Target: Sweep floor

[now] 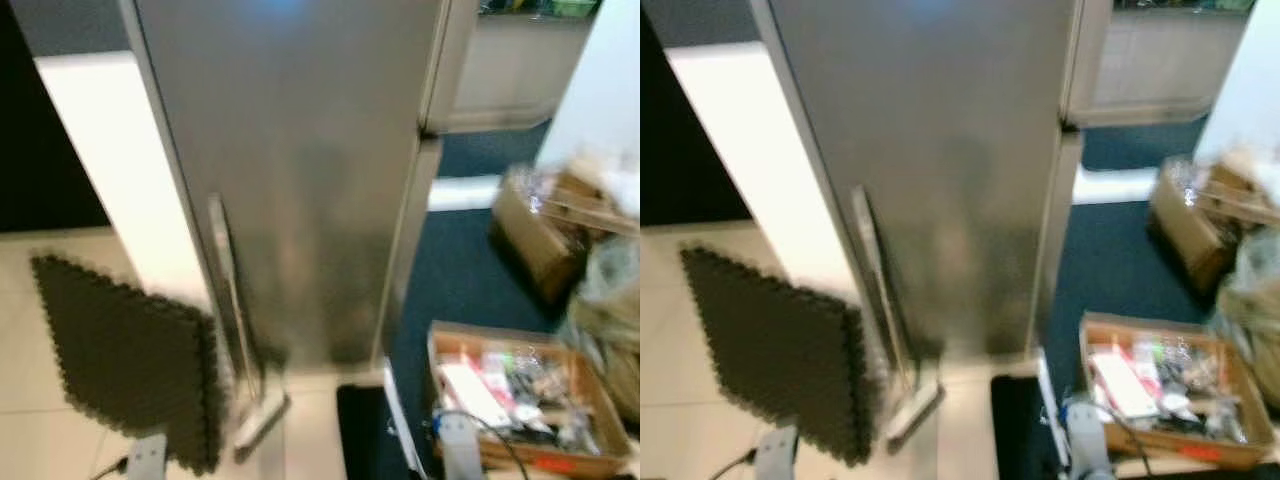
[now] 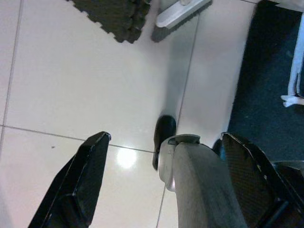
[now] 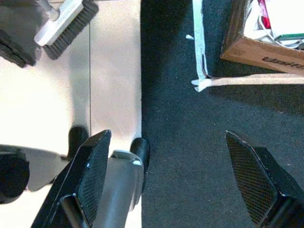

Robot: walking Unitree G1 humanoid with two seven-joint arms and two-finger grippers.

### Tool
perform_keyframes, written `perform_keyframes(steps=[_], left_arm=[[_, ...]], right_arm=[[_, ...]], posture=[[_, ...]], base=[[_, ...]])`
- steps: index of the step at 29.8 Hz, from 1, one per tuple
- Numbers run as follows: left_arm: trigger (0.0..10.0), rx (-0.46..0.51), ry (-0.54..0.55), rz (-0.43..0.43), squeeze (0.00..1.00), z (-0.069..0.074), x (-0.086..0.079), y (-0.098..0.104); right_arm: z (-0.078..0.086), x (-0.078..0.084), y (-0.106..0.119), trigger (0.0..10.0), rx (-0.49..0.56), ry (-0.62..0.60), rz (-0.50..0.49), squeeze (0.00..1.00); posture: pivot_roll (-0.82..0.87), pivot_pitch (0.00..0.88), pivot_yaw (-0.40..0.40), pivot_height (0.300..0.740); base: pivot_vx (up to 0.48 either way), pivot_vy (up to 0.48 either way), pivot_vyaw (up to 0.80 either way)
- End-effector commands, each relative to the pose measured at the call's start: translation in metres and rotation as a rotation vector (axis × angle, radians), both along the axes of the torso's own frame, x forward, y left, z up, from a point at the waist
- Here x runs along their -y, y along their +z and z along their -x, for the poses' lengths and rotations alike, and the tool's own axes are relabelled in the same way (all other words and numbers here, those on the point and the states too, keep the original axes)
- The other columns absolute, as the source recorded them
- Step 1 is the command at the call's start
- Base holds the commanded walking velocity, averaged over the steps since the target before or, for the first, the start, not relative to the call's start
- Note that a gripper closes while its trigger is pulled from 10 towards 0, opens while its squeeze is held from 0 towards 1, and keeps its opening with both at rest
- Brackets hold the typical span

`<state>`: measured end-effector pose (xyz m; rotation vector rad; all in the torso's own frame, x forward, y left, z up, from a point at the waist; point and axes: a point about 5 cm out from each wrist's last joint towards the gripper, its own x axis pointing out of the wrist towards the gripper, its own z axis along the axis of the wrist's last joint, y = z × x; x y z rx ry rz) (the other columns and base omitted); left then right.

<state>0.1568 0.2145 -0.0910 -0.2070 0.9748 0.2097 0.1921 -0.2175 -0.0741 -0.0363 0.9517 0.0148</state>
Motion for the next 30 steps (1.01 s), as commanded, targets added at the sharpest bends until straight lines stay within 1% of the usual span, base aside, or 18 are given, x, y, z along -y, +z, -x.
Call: perform_keyframes(steps=[1,11,13,19,22,26,30], left_arm=[[10.0,0.008,0.0,-0.007,0.0,-0.0029,-0.0037,0.002],[10.0,0.001,0.001,-0.005,0.0,0.0014,-0.0048,0.0005],[10.0,0.0,-0.017,-0.014,0.0,0.0031,-0.0068,0.0005],[10.0,0.009,-0.024,-0.005,0.0,0.0033,-0.0089,0.0011],[10.0,0.012,-0.02,-0.006,0.0,-0.0001,-0.0094,0.0024],[10.0,0.021,-0.028,0.004,0.0,-0.0044,-0.0059,0.0034],[10.0,0.023,-0.033,0.009,0.0,-0.0048,-0.0039,0.0032]], right_arm=[[0.0029,-0.0023,-0.002,10.0,-0.013,0.007,-0.004,0.0],[0.0019,-0.0017,-0.0013,10.0,-0.01,0.015,-0.004,0.0],[0.0019,-0.0013,-0.0012,10.0,-0.01,0.017,-0.003,0.0],[0.0022,-0.0008,-0.0012,10.0,-0.012,0.021,-0.001,0.0],[0.0028,-0.0011,-0.0016,10.0,-0.013,0.023,-0.002,0.0],[0.0038,-0.0022,-0.0023,10.0,-0.016,0.026,-0.005,0.0],[0.0045,-0.0029,-0.0027,10.0,-0.018,0.03,-0.006,0.0]], posture=[[-0.03,0.0,-0.001,0.74],[-0.04,0.0,-0.006,0.74],[-0.04,0.0,-0.007,0.74],[-0.04,0.0,-0.008,0.74],[-0.04,0.0,-0.006,0.74],[-0.04,0.0,-0.006,0.74],[-0.04,0.0,-0.007,0.74]], base=[[-0.334,0.0,0.0],[-0.325,0.0,0.0],[0.0,0.0,0.0],[0.0,0.0,0.0],[0.0,-0.48,0.0],[0.0,-0.48,0.0],[0.0,-0.48,0.0]])
